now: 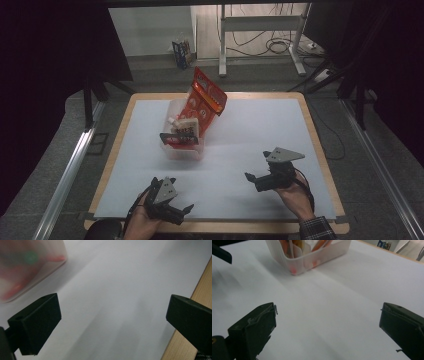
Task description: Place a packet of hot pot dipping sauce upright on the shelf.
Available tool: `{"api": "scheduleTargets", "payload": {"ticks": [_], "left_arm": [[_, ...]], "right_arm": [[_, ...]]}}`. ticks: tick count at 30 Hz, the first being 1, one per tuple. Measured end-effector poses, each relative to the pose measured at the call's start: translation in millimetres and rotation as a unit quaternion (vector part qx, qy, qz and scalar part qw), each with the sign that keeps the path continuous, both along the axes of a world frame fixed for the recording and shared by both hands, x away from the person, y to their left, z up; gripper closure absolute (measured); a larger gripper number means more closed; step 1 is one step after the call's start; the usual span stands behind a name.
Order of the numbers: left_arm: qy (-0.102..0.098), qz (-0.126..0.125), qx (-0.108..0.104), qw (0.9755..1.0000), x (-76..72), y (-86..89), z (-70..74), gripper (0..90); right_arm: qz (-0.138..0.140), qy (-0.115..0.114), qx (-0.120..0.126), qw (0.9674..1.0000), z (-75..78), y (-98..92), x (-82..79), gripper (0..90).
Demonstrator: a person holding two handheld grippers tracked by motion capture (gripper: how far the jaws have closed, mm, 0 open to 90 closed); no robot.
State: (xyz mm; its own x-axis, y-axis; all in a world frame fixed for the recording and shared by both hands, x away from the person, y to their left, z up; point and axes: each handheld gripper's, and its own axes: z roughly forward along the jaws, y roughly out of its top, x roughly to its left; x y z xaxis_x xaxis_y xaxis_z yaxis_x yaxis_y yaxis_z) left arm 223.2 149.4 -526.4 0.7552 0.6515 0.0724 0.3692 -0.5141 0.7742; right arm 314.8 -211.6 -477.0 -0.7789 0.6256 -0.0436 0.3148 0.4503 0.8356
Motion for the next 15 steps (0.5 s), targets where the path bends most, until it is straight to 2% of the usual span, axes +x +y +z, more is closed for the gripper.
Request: {"api": "scheduleTargets", "payload": {"ticks": [4,11,15], "left_arm": [[-0.002,-0.001,0.003,1.0,-0.1,-0.2,-0.8,0.0],[-0.002,-0.001,0.015,0.9999,0.2,-1.6,-2.8,0.0],[-0.002,0.0,0.015,0.9999,0.6,-2.1,-2.6,0.0]], "right_arm": [[-0.005,0.002,-0.012,0.9999,-5.2,-4.4,-3.2,0.3],[-0.016,0.034,-0.022,0.9991,-17.8,-15.2,-8.5,0.2],[-0.016,0.038,-0.029,0.9987,-20.3,-16.4,-8.6,0.2]]}}
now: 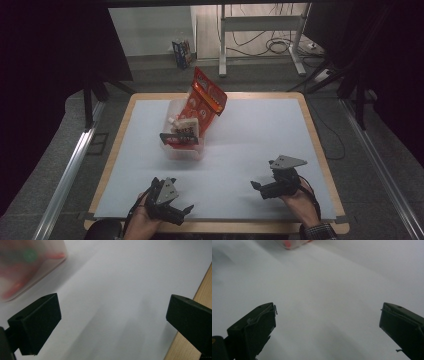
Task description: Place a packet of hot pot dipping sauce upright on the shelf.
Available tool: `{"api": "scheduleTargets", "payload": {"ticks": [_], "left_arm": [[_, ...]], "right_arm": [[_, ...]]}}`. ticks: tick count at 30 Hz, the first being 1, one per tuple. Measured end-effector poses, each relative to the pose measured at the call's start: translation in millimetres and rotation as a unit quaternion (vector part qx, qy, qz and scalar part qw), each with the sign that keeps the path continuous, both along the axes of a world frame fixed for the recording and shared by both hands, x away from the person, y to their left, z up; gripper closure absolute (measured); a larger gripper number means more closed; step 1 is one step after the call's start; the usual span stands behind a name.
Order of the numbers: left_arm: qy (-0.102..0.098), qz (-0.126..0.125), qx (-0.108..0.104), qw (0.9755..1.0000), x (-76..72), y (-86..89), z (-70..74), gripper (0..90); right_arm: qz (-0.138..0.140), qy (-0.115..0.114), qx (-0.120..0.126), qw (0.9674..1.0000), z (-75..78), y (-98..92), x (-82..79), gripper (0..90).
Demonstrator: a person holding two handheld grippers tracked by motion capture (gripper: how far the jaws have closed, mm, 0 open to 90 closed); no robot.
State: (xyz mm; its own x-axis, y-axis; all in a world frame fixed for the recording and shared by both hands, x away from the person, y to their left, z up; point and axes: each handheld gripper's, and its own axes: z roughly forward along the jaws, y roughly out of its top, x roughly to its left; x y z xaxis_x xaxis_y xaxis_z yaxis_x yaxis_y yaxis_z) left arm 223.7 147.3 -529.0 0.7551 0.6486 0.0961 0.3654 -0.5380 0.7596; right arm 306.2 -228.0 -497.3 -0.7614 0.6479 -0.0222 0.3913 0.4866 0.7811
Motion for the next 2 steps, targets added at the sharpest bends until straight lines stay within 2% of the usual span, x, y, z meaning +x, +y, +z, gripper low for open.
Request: {"api": "scheduleTargets", "payload": {"ticks": [2], "left_arm": [[0.0,0.0,0.0,1.0,0.2,-0.1,-0.1,0.0]], "right_arm": [[0.001,0.001,0.0,1.0,-0.3,0.1,0.1,0.1]]}}
